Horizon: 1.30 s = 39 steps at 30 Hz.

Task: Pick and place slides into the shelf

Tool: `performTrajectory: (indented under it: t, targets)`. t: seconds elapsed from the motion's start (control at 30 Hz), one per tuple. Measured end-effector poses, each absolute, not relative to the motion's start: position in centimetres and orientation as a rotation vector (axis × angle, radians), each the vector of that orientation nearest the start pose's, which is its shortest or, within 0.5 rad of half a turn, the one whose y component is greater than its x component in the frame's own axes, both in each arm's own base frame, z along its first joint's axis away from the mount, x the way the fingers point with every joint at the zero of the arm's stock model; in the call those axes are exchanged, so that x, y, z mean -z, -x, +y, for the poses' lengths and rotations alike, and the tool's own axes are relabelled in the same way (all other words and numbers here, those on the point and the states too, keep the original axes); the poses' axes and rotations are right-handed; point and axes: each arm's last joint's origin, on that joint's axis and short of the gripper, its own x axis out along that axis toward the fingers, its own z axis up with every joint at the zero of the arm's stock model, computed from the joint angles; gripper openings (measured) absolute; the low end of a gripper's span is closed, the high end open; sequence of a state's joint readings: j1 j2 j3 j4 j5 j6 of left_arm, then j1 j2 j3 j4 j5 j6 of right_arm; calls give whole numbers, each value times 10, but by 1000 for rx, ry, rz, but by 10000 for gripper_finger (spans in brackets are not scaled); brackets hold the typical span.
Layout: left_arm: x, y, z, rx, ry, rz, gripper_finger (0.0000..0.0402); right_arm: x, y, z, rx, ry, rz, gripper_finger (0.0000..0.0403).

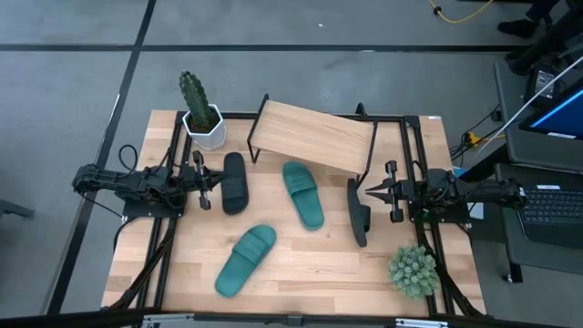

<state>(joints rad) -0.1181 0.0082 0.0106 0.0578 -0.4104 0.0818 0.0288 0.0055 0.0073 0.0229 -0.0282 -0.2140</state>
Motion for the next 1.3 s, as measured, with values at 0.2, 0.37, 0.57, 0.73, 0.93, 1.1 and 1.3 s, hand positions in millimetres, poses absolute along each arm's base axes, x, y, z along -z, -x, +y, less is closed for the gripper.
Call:
performTrajectory:
  t: [0.2, 0.37, 0.57, 0.73, 0.93, 1.1, 1.3]
  targets:
    - [-172, -96, 0, -294, -65, -47, 0, -168, -97, 4, -54, 214, -31, 33]
    - [-172, -96, 0, -294, -65, -47, 0, -168, -97, 4, -54, 214, -31, 33]
    - [-172, -96, 0, -295, -65, -47, 0, -168, -97, 4, -54, 214, -31, 33]
    - [-172, -96, 0, -294, -65, -47, 0, -168, -97, 4, -55, 183, -28, 33]
    - [-172, -96, 0, -294, -65, -47, 0, -168, -97, 4, -55, 160, -27, 33]
    - [-172, -96, 0, -294, -66, -47, 0, -168, -97, 4, -55, 158, -27, 33]
    - [-172, -96, 0, -296, -122, -38, 0, -168, -97, 4, -56, 97, -26, 33]
